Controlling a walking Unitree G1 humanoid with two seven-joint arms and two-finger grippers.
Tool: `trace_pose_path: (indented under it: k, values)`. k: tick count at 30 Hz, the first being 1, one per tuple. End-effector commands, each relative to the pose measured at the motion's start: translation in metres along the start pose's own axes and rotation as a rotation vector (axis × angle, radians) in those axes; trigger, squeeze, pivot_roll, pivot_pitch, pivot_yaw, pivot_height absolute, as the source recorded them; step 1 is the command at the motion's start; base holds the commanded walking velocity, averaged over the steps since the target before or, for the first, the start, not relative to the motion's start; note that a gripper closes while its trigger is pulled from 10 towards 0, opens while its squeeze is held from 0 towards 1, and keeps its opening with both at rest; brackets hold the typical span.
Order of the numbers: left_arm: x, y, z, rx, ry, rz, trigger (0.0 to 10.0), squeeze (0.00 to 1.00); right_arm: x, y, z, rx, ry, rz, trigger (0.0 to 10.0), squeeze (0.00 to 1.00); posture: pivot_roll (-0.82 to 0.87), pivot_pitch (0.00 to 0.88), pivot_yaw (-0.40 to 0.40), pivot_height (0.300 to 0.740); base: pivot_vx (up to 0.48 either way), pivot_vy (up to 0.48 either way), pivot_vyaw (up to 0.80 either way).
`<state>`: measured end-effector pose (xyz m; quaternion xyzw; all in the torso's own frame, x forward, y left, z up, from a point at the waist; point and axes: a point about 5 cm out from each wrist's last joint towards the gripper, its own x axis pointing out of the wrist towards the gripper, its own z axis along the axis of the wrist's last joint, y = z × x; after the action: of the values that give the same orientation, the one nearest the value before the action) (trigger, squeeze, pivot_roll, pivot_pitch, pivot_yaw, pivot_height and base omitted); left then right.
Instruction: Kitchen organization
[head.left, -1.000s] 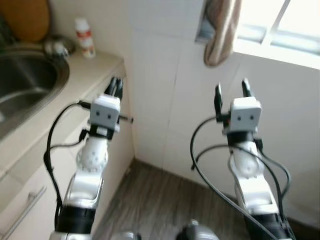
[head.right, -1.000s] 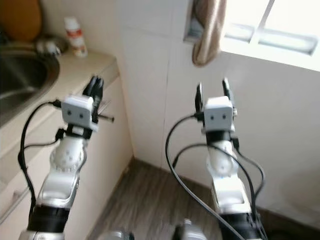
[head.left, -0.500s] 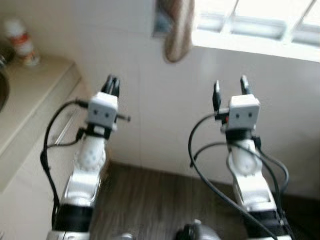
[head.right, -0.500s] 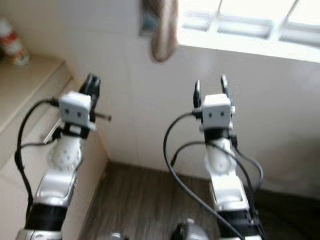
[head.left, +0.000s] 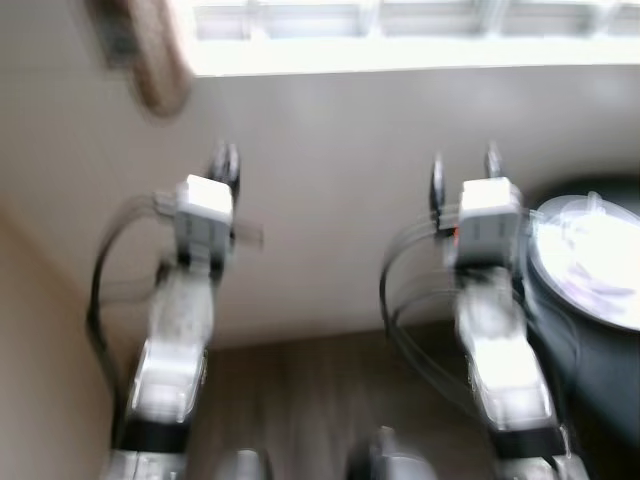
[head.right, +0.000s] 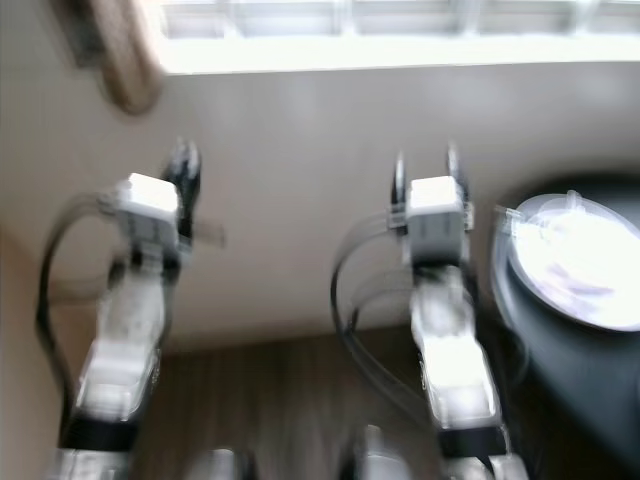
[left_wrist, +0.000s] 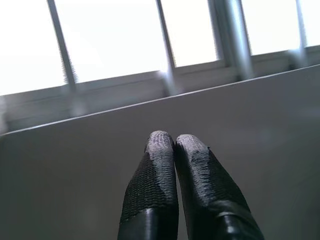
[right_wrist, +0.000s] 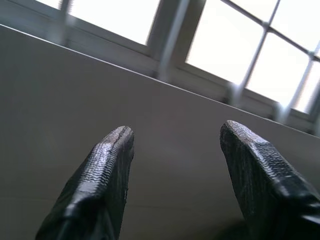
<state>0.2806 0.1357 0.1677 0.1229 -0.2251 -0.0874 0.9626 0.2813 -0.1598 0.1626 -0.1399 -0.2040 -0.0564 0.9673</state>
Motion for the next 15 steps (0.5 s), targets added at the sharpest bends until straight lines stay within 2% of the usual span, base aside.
trace_pose_path:
  k: [1,15]
  values:
    - [0.0003,0.0048,0.0010,0.021,-0.004,0.002,10.0,0.00,0.0018,0.0028,0.0054,0.007,-0.022,0.000,10.0,0.00,0.14,0.000,-0.029,0.740,0.000,0.000,-0.80]
    - [-0.0002,0.0019,-0.0022,0.050,0.004,-0.025,10.0,0.00,0.0015,-0.0001,-0.0006,-0.001,0.016,-0.026,10.0,0.00,0.14,0.000,-0.030,0.740,0.000,0.000,-0.80]
